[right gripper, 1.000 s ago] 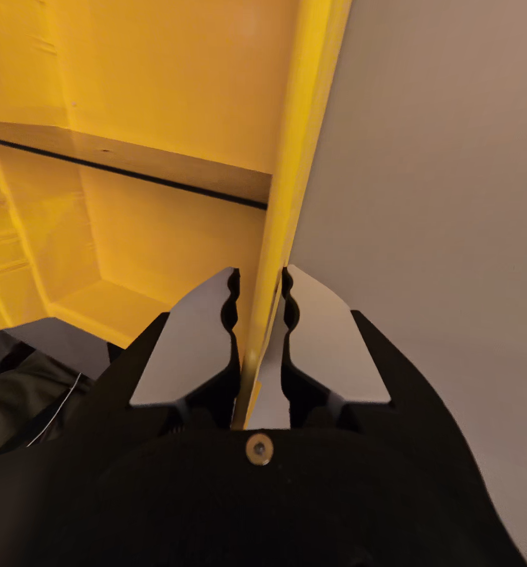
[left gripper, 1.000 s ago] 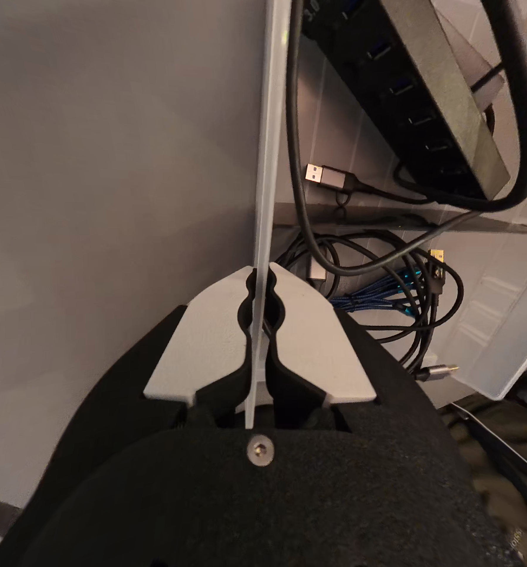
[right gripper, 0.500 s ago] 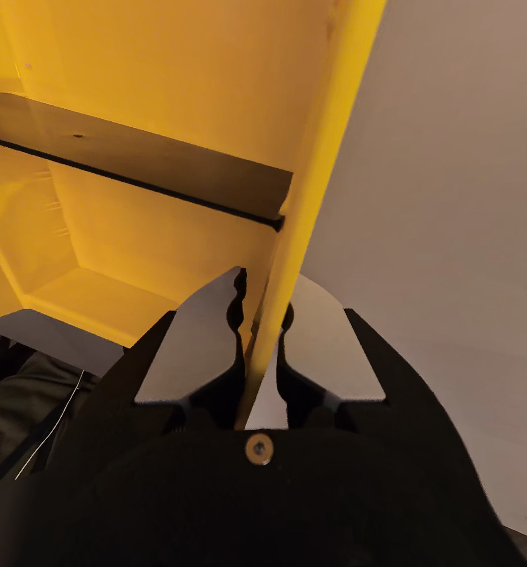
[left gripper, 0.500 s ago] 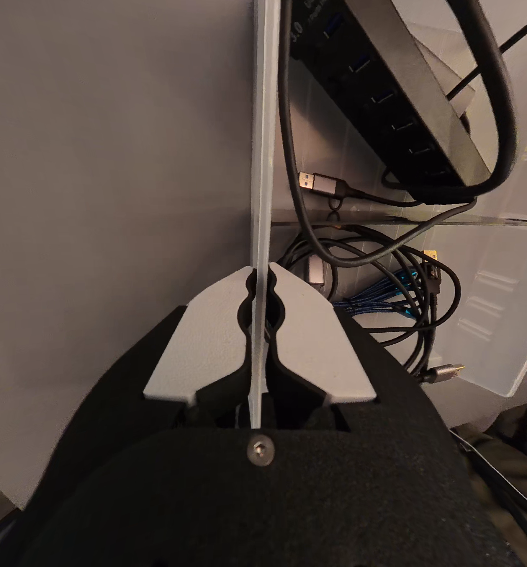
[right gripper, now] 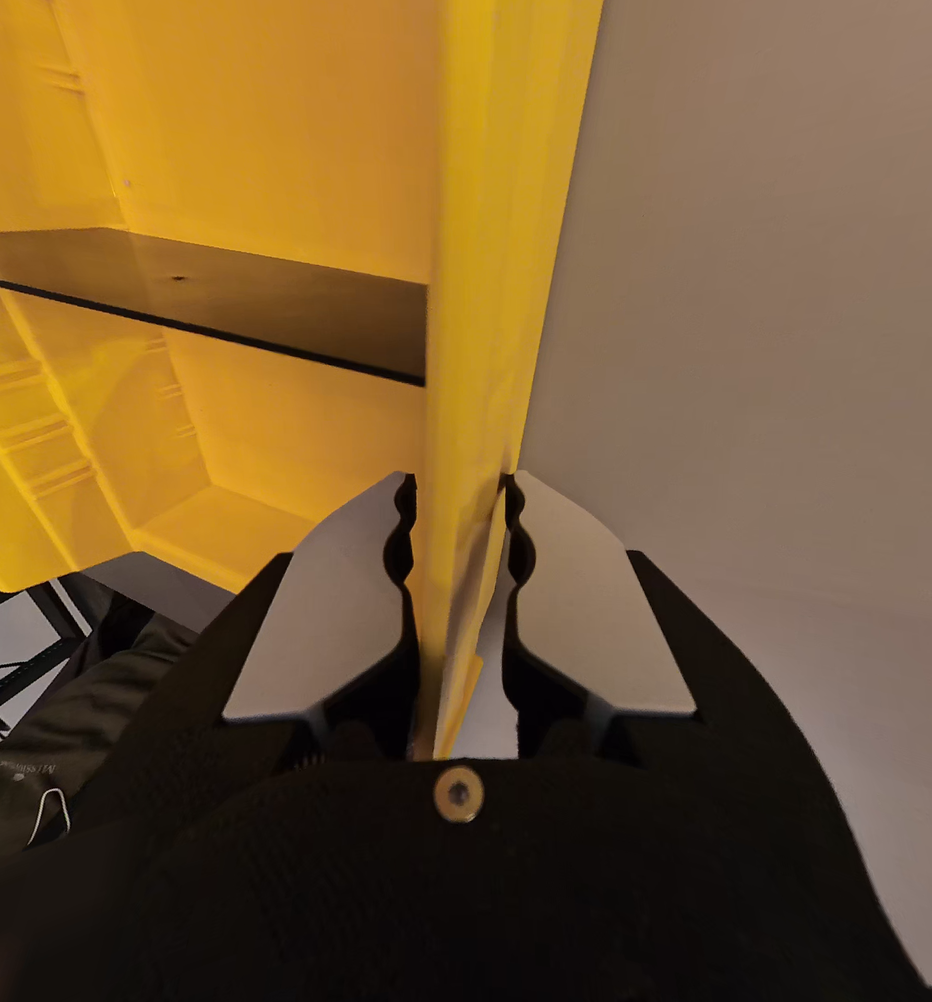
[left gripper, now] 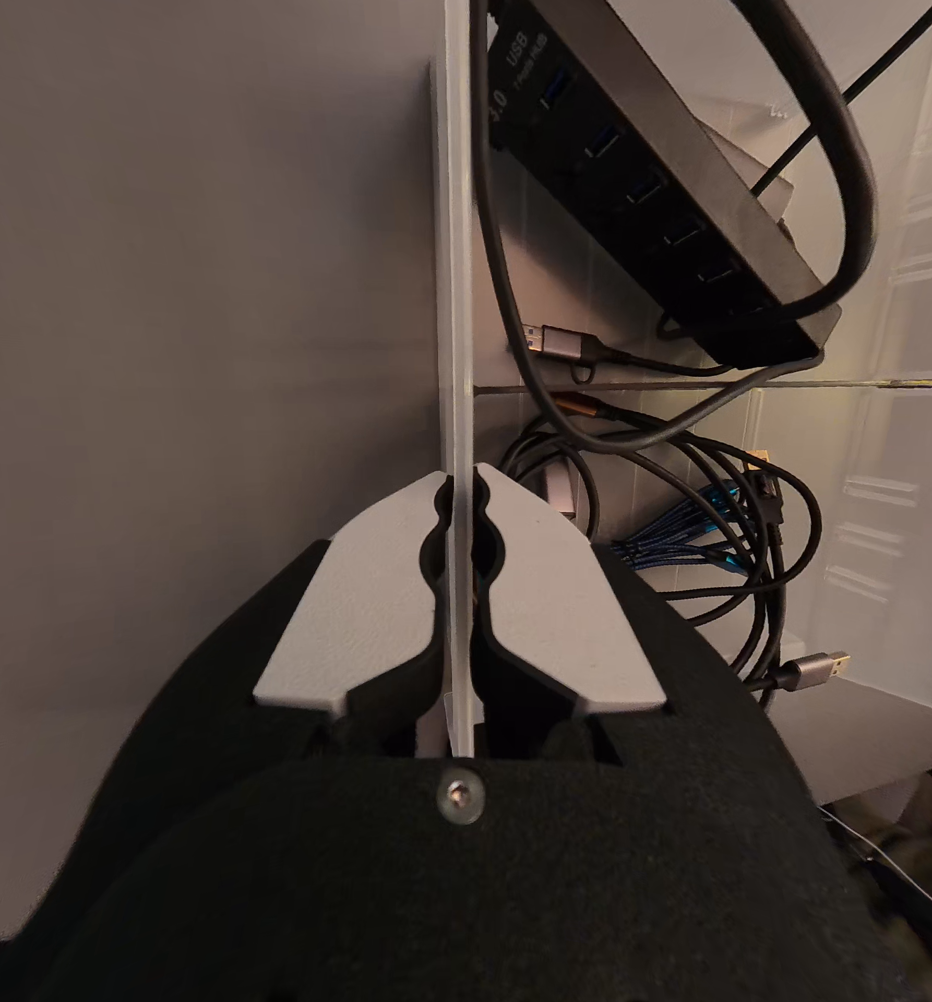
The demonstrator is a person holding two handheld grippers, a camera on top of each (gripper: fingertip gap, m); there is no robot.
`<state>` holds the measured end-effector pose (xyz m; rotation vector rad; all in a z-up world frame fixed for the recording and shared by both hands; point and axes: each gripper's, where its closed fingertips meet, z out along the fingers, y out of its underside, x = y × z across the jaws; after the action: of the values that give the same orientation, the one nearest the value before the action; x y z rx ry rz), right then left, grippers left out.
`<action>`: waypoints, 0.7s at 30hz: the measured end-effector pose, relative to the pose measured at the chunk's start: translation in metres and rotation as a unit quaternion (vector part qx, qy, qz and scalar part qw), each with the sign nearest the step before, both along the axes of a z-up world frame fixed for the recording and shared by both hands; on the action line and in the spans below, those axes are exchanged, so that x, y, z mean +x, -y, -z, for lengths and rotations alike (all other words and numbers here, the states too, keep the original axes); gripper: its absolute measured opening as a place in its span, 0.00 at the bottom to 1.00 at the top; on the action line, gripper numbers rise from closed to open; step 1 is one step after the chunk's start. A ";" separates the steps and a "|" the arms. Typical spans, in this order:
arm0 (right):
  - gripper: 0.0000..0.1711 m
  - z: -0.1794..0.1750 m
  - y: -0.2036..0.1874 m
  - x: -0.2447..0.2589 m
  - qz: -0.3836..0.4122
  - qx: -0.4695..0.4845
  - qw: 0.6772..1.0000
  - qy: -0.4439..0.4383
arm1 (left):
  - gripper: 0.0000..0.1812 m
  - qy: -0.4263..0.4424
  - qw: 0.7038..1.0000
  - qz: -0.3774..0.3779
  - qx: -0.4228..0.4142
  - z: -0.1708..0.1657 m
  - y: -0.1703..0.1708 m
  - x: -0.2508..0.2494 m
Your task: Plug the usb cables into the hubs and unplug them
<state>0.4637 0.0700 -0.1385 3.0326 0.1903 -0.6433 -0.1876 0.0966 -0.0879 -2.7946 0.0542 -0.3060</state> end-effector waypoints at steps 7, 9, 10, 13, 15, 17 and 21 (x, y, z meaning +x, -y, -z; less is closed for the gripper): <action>0.25 -0.003 -0.005 0.004 0.061 -0.010 0.997 -0.036 | 0.06 0.056 0.998 -0.014 0.021 0.002 0.010 -0.003; 0.25 -0.003 -0.004 0.006 0.063 -0.009 0.997 -0.037 | 0.09 0.056 0.997 -0.013 0.045 0.000 0.010 -0.007; 0.25 -0.003 -0.004 0.006 0.065 -0.010 0.997 -0.039 | 0.10 0.055 0.997 -0.010 0.058 -0.003 0.009 -0.009; 0.25 -0.003 -0.005 0.008 0.072 -0.008 0.997 -0.038 | 0.18 0.036 0.995 -0.002 0.092 -0.012 0.010 -0.017; 0.26 -0.003 -0.006 0.008 0.077 -0.009 0.996 -0.040 | 0.20 0.018 0.994 0.006 0.107 -0.016 0.013 -0.021; 0.26 -0.003 -0.005 0.008 0.079 -0.011 0.996 -0.040 | 0.21 0.007 0.994 0.014 0.112 -0.019 0.016 -0.023; 0.26 -0.002 -0.005 0.008 0.078 -0.010 0.996 -0.041 | 0.21 -0.015 0.990 0.029 0.134 -0.026 0.017 -0.026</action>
<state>0.4714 0.0755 -0.1362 3.0252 -0.0501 -0.7759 -0.2132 0.0791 -0.0617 -2.5334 0.1701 -0.2504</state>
